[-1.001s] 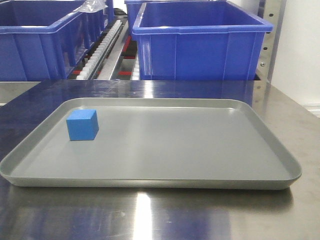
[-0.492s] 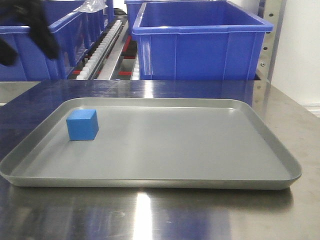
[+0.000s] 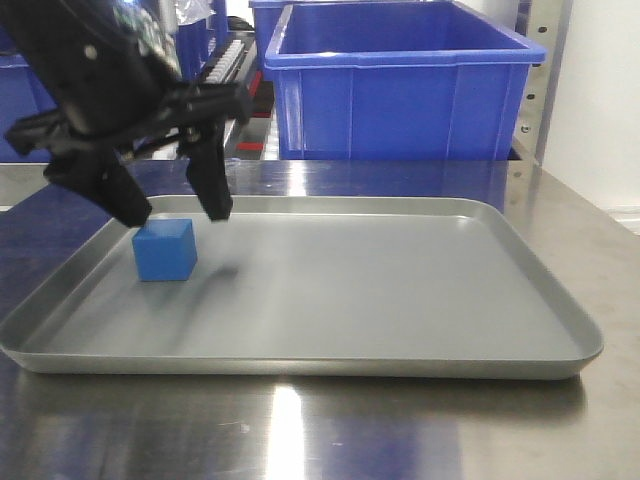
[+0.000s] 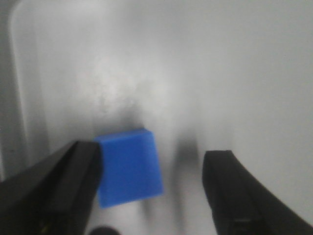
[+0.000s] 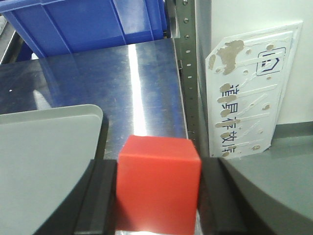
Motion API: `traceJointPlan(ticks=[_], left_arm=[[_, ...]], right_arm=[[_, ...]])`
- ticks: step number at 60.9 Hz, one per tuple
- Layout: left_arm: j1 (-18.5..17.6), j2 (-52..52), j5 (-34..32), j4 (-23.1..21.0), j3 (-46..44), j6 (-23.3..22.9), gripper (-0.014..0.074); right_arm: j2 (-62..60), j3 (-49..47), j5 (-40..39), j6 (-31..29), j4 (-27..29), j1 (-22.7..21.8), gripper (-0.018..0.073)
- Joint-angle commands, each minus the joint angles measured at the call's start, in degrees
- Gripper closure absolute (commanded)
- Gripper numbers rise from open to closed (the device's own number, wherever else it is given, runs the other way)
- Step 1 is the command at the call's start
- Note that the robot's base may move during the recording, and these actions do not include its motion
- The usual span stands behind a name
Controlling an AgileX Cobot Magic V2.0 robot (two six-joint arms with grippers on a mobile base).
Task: Sort and place red and blue blocks on shelf
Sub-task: 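Lower the left gripper over the blue cube and close on it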
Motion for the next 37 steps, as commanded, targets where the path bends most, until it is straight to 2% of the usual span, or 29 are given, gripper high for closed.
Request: traceJointPlan(ticks=[1,37], left_arm=[[-0.37,-1.57,-1.55,0.34,-1.83,-1.57,0.0095],[-0.37,-1.41,-1.43,0.46,-1.83,-1.7,0.0095]], right_arm=[[0.07,-1.66,-5.1,-0.2,-0.49,-0.39,0.0503],[0.07,-1.66,-5.1,-0.2,-0.49,-0.39,0.0503]])
